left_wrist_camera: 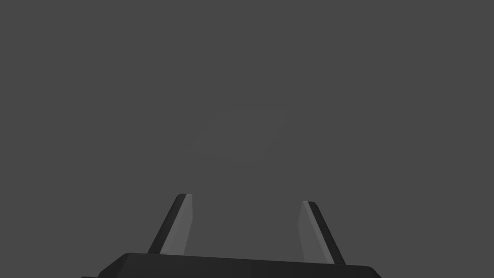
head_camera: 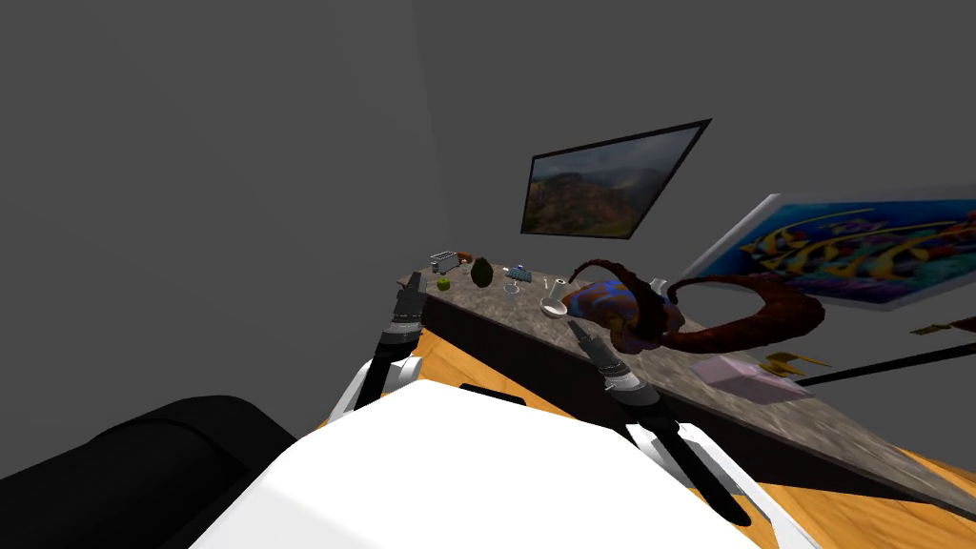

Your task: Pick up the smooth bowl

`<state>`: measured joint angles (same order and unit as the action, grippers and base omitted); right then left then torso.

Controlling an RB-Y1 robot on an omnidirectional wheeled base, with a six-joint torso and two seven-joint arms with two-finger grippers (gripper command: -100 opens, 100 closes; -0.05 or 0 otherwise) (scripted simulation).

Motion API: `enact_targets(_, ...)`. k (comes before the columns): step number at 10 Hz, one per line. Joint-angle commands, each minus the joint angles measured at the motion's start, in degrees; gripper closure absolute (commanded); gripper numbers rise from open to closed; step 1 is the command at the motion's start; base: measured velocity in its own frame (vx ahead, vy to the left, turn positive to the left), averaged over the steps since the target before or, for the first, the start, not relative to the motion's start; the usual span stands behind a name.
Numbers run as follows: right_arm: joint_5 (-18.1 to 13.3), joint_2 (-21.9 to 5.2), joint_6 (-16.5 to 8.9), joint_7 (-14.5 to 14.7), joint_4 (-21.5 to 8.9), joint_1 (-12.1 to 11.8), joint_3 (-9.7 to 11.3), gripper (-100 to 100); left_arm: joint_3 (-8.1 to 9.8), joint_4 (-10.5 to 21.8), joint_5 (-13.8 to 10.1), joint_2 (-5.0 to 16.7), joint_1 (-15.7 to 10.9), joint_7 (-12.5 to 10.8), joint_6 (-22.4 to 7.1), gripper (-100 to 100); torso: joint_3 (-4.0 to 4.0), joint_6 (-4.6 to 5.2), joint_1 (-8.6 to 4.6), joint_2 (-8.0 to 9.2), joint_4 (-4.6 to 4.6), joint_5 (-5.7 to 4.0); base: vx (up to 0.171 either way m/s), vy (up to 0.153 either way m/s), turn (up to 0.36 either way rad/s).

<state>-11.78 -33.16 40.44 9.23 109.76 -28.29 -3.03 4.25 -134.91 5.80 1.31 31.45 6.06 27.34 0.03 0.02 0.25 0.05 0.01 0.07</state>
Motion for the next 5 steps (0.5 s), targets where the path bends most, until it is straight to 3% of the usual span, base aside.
enact_targets(1, -1.81, -2.86, 1.24, -0.05, -2.86, 0.2, -0.6, -100, 0.0, 0.0, 0.0, 0.0, 0.0, 0.0, 0.0, 0, 0.0, 0.0, 0.0, 0.0, 0.0, 0.0, -0.002, 0.083, 0.137)
enact_targets(5, -4.95, -9.43, 2.73, -0.19, -7.67, 0.95, -1.08, -100, 0.0, 0.0, 0.0, 0.0, 0.0, 0.0, 0.0, 0, -0.01, 0.01, -0.01, -0.01, 0.0, 0.0, -0.004, 0.075, 0.109)
